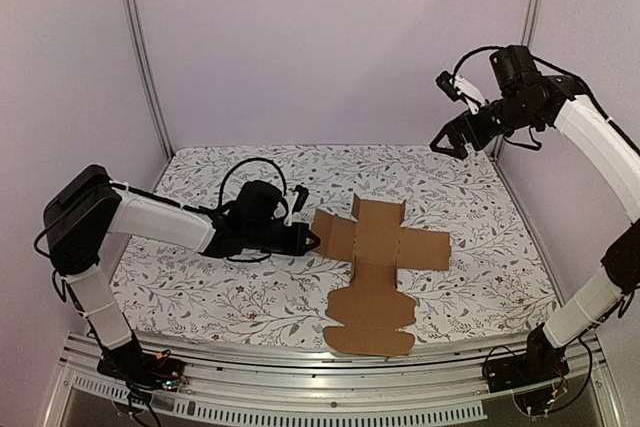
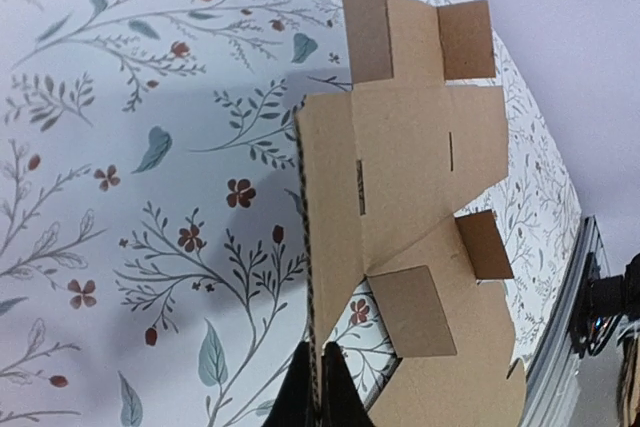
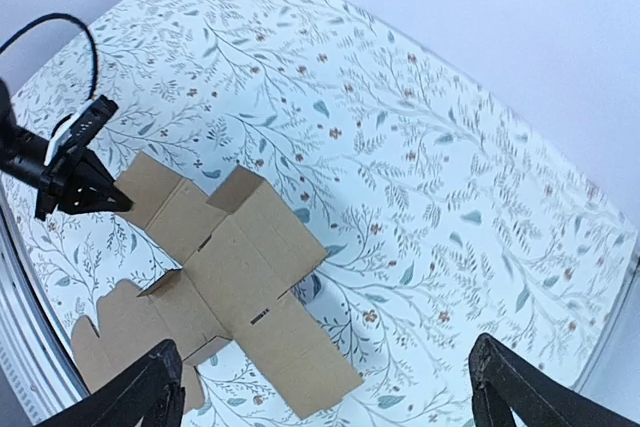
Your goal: Fold the paper box
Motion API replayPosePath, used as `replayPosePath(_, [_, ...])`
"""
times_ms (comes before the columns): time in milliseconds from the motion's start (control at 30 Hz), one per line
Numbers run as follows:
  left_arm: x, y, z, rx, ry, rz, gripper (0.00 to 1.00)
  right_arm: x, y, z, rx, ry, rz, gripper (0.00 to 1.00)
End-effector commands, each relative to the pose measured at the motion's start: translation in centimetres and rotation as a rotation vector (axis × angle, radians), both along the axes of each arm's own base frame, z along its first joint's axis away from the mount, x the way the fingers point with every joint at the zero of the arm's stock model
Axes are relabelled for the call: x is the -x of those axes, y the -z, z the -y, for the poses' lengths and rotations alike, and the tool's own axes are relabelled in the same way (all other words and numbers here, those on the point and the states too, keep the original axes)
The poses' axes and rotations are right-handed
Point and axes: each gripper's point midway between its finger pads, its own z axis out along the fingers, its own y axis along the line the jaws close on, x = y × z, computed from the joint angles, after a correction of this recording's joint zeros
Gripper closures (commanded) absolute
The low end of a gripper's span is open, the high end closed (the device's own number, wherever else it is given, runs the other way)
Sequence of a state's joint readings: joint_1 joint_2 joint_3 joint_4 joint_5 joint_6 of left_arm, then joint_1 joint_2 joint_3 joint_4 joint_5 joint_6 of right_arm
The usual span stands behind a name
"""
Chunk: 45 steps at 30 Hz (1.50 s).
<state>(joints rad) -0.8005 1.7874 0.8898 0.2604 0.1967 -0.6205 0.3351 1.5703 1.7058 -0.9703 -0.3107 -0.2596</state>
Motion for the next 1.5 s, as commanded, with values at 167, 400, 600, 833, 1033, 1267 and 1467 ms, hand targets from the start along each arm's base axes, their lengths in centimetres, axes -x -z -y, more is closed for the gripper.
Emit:
replayPosePath(167, [3.8, -4.3, 1.5, -0.216, 0.231, 0.36, 1.0, 2.4, 5.4, -2.4, 0.271, -0.452, -0.063, 0.24])
replayPosePath(400, [4.5, -4.8, 0.9, -0.213, 0.194, 0.432, 1.0, 4.9, 10.5, -4.5, 0.261, -0.526, -0.287, 0.31])
replayPosePath(600, [4.8, -4.6, 0.9, -0.197, 0.196, 0.448, 1.0, 5.0, 11.7, -4.8, 0.269, -0.512, -0.328, 0.32])
replayPosePath(833, [4.6, -5.6, 1.4, -0.18, 0.196, 0.48, 1.0, 4.4, 14.2, -4.6, 0.301, -0.489, -0.389, 0.33])
replayPosePath(1033, [4.5, -6.0, 1.0, -0.186, 0.177, 0.492, 1.0, 4.7, 15.1, -4.9, 0.291, -0.481, -0.463, 0.4])
replayPosePath(1267, [4.2, -6.0, 0.7, -0.197, 0.152, 0.499, 1.0, 5.5, 16.0, -5.0, 0.28, -0.497, -0.536, 0.59])
replayPosePath(1467, [4.3, -5.8, 1.0, -0.203, 0.158, 0.498, 1.0, 5.7, 16.6, -5.3, 0.261, -0.507, -0.565, 0.73])
